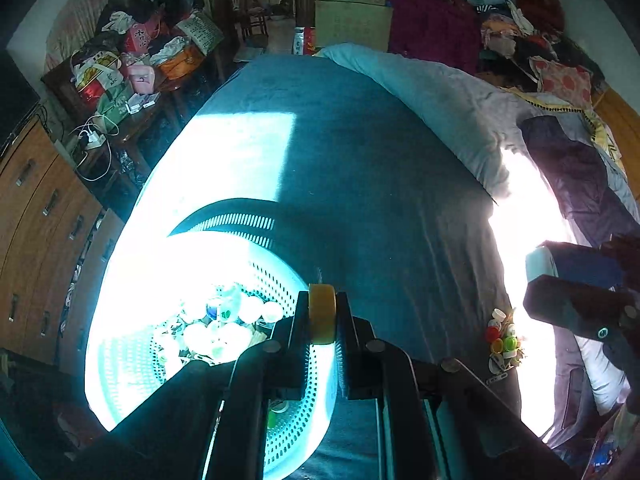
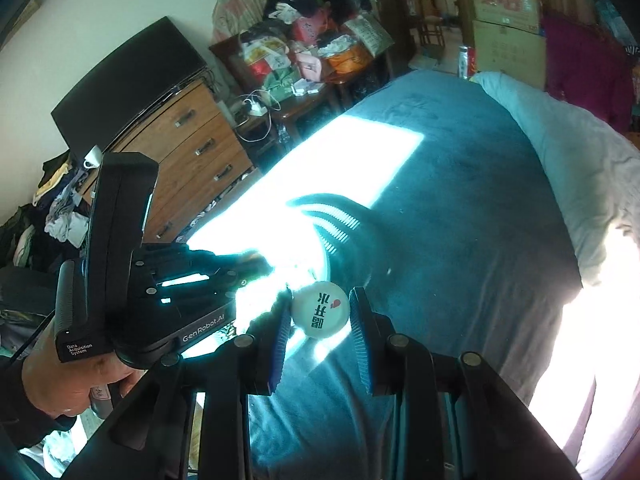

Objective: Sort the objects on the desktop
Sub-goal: 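Carry the yellow cap and white printed cap over the teal basket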

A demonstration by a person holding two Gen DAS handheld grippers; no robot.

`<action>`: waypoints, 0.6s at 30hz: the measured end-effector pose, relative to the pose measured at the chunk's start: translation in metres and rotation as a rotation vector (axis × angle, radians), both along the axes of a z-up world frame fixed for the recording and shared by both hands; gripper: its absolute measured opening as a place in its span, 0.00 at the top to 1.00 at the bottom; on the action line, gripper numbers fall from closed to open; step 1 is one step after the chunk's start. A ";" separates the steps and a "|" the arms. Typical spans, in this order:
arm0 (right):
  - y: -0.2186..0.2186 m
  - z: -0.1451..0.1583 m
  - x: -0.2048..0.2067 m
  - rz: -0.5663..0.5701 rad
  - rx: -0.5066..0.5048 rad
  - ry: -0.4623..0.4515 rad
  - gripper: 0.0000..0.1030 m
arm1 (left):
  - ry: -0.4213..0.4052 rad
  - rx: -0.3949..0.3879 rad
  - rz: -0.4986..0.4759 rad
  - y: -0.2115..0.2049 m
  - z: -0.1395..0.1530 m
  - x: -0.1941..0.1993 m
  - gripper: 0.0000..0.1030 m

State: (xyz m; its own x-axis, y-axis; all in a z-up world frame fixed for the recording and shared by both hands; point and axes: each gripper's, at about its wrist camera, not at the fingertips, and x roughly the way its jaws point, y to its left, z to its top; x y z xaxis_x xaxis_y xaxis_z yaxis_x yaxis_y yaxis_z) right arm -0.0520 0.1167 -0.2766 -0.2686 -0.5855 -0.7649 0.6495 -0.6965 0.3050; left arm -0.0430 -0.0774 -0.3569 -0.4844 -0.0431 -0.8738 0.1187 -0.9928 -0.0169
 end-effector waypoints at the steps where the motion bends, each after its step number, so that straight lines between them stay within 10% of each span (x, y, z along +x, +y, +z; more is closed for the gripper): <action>1: -0.008 0.001 0.002 0.014 -0.001 0.002 0.72 | 0.001 -0.002 0.008 -0.006 0.001 0.001 0.89; 18: -0.111 0.005 0.014 0.166 0.004 -0.005 0.72 | -0.021 0.011 0.137 -0.092 -0.010 0.020 0.89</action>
State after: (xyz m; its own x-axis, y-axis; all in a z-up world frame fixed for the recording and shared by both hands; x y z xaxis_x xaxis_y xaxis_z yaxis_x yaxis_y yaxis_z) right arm -0.0384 0.0059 -0.2718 -0.1646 -0.6184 -0.7684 0.7541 -0.5811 0.3060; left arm -0.0231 -0.1694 -0.3668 -0.4563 -0.0984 -0.8844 0.2540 -0.9669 -0.0235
